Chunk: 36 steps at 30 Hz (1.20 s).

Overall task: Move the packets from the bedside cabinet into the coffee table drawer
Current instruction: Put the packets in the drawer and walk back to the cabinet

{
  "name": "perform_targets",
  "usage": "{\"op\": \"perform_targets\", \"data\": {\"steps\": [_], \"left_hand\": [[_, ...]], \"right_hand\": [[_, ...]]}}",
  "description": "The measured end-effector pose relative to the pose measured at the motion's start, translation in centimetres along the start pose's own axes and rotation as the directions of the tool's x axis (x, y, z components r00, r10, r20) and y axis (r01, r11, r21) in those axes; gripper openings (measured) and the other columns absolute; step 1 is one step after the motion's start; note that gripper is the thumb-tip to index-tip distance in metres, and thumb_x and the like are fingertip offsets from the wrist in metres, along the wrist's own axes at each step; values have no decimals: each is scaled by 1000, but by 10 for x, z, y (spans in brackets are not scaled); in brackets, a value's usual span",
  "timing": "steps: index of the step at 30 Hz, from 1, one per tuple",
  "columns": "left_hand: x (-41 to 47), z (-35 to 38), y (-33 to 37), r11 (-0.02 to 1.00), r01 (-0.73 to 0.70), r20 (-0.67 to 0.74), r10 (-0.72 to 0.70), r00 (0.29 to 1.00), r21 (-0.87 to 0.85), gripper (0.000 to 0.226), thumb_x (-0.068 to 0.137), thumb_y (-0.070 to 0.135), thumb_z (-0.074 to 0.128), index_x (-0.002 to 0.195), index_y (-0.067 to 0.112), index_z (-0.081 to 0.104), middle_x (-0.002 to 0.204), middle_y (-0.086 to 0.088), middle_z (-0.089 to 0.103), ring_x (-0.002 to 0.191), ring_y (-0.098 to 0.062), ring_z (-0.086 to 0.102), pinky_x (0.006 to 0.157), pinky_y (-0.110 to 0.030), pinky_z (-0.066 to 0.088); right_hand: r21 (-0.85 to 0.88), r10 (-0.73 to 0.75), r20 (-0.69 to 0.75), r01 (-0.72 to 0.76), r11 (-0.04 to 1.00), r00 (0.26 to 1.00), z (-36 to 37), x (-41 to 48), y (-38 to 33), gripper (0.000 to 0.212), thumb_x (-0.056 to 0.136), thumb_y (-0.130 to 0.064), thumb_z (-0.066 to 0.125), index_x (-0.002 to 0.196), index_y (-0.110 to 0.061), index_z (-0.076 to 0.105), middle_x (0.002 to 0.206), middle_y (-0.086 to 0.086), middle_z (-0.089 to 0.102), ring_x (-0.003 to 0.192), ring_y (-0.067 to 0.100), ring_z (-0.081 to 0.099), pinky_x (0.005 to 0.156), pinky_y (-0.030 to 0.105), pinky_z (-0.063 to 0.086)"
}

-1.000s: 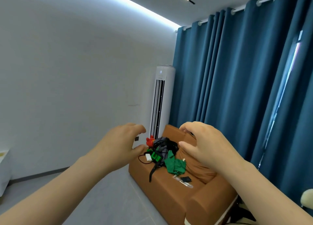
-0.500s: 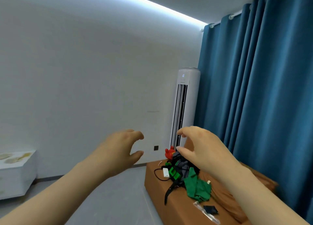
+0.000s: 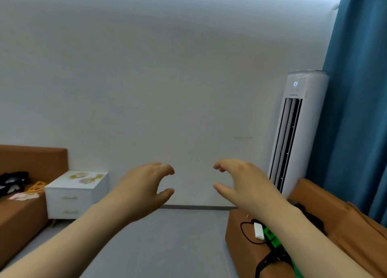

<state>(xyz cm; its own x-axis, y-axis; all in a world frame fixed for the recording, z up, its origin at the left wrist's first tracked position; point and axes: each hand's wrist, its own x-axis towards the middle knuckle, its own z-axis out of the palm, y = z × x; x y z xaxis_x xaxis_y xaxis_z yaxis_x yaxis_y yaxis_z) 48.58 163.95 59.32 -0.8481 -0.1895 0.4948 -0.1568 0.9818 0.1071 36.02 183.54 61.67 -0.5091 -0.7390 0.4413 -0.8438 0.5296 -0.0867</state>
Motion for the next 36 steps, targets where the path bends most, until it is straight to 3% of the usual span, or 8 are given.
{"op": "perform_targets", "data": {"steps": [13,25,36], "left_hand": [[95,49,-203,977,209,10,-210,978,48,42,89,44,54,129,30,49,124,13,56,113,-6,53,94,-22,43],[191,124,-357,932,347,76,-355,932,103,43,91,43,53,131,31,45,132,13,51,118,-4,49,96,-17,38],[262,187,-519,825,542,115,-561,820,158,43,89,44,55,130,33,48,131,15,52,117,-4,50,94,-19,41]], "right_hand": [[107,-170,63,163,981,983,126,229,-41,41,92,-38,53,132,-27,47,129,-11,54,119,8,50,97,25,42],[193,-281,131,254,948,951,265,418,-37,41,92,-40,53,131,-28,47,129,-12,54,119,8,49,97,24,40],[288,-406,223,338,896,886,396,609,-56,43,92,-38,52,133,-27,45,130,-10,53,120,11,48,97,26,40]]}}
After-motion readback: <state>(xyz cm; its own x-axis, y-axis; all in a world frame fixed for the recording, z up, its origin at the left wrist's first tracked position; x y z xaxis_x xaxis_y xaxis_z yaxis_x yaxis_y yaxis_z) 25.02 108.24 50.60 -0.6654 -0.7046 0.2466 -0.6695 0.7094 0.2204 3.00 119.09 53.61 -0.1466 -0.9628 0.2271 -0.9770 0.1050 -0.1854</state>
